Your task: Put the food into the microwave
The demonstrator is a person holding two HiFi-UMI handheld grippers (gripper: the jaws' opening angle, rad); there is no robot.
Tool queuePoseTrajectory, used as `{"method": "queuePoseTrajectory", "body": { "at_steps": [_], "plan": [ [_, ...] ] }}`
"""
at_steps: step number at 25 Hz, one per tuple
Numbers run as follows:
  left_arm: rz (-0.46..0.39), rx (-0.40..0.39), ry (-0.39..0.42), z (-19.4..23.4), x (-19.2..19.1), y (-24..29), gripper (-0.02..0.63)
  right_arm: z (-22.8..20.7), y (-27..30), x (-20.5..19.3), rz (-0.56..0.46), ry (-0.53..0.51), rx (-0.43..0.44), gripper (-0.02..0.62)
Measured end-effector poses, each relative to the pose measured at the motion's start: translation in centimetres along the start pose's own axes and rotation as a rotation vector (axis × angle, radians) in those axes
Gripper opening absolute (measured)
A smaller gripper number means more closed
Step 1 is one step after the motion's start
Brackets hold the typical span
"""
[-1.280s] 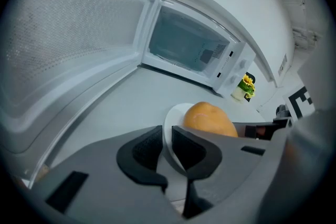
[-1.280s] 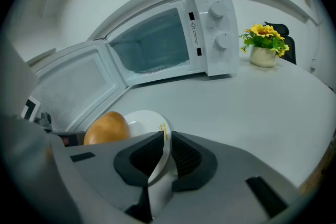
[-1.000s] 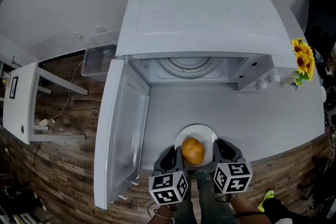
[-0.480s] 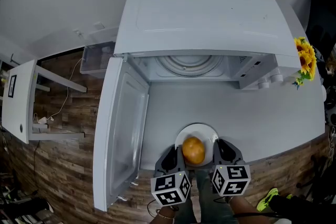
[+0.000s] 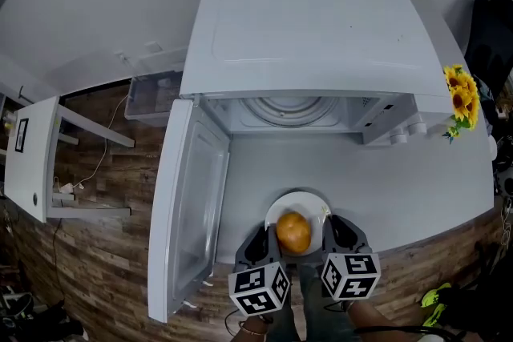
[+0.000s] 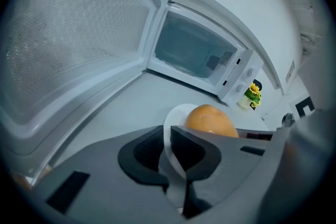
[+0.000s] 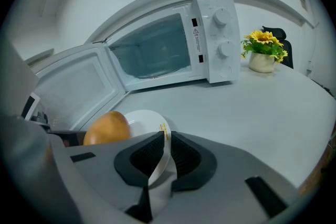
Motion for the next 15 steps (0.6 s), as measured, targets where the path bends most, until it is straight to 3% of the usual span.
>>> {"method": "queuePoseTrajectory", "body": {
  "at_steps": [15],
  "plan": [
    [-0.039,0.007,-0.016,-1.0,4.6,1.3,0.044,0.3,1.7,4.6,-0.027,0.005,0.030,0.049]
  ]
}}
Point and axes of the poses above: the fingertips, and each gripper's own axes: y forward along the fingers, z to its left, x out of its top, the point moved 4 cm from there along -y, backward along the fingers, and after that the axes turned 9 degrees about -z, right-handed, at the moved point
